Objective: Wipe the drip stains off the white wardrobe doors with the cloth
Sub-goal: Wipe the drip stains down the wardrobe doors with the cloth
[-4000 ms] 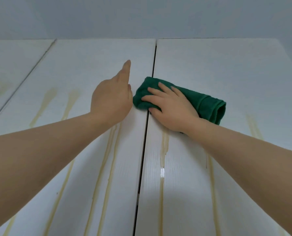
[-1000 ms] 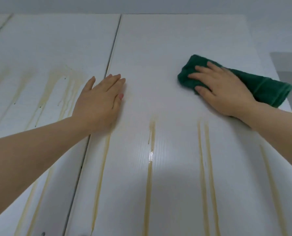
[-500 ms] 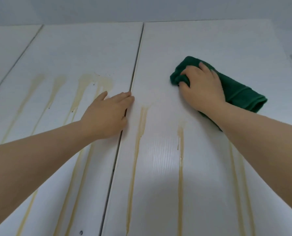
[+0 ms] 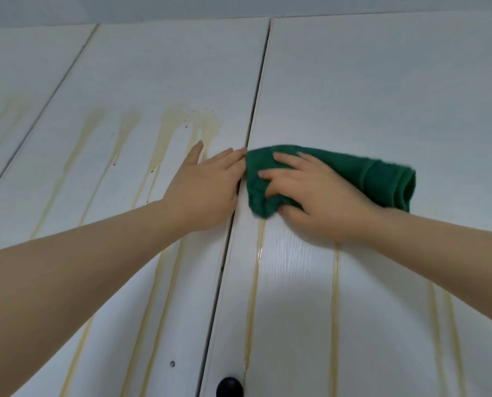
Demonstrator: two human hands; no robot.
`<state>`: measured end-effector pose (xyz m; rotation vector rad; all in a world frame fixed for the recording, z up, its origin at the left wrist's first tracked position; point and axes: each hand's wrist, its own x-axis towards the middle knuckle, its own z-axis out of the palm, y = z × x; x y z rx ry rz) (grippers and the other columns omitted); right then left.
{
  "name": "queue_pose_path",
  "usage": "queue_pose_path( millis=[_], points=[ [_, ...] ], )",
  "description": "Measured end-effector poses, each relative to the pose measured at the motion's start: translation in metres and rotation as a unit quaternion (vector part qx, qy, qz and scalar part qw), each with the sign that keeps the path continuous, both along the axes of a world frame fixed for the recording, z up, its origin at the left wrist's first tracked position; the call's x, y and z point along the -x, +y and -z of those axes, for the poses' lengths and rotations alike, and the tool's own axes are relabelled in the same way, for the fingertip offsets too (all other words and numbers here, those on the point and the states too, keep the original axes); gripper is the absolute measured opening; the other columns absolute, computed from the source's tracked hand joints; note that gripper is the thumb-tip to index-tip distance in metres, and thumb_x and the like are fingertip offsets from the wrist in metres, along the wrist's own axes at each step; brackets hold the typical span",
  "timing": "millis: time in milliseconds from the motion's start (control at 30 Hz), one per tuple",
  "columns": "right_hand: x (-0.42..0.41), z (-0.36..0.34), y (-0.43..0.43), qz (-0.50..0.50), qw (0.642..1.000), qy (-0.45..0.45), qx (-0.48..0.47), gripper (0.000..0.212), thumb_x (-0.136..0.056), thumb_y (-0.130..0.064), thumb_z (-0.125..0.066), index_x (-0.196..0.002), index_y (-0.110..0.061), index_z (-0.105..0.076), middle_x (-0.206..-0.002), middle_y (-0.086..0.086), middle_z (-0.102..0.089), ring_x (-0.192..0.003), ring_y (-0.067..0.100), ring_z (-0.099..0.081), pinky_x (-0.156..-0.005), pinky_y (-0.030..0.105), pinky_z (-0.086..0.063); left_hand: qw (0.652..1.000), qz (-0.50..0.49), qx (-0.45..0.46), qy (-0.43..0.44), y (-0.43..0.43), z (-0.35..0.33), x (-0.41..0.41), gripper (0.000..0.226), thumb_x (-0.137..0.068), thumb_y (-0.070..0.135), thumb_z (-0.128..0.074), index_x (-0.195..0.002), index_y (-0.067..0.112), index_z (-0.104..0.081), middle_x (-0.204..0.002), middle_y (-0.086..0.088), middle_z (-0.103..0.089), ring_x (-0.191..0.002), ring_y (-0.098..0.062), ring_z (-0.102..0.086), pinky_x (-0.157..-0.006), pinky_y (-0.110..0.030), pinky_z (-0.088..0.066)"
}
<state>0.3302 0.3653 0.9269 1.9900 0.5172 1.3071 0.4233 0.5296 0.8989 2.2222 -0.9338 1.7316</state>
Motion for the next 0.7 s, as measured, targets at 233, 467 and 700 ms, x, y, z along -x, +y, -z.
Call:
queue_pose_path(
  millis=[233, 467, 700],
  points=[
    [0.003, -0.036, 0.001, 0.031, 0.979, -0.116, -0.163, 0.026, -0.089, -0.013, -0.045, -0.112, -0.016, -0.059, -0.140, -0.001, -0.049, -0.141, 0.024, -0.024, -0.114, 0.035, -0.012, 1.000, 0.016, 0.018, 0.015, -0.002, 0.003, -0.001, 0.059, -0.097, 0.013, -0.028, -0.151, 0.022, -0.004, -0.158, 0.008, 0.002, -0.145, -0.008, 0.002, -0.115, -0.038, 0.007],
    [0.007, 0.024, -0.013, 0.023, 0.995, -0.019, 0.093, 0.032, -0.081, -0.026, -0.038, -0.091, -0.021, -0.068, -0.120, 0.001, -0.065, -0.122, 0.032, -0.052, -0.110, 0.041, -0.026, 0.999, 0.014, 0.034, -0.014, -0.006, 0.008, 0.000, 0.053, -0.099, 0.017, -0.024, -0.150, 0.023, -0.012, -0.158, 0.009, -0.007, -0.144, -0.007, -0.003, -0.114, -0.039, 0.010],
    [0.019, -0.012, -0.023, 0.023, 0.987, -0.114, -0.108, 0.028, -0.087, -0.011, -0.044, -0.109, -0.012, -0.063, -0.138, 0.002, -0.051, -0.138, 0.031, -0.029, -0.113, 0.038, -0.014, 0.992, 0.064, 0.024, -0.103, -0.013, 0.011, 0.009, 0.052, -0.093, 0.006, -0.029, -0.144, 0.013, -0.035, -0.150, 0.000, -0.034, -0.142, -0.015, -0.024, -0.114, -0.040, 0.008]
  ],
)
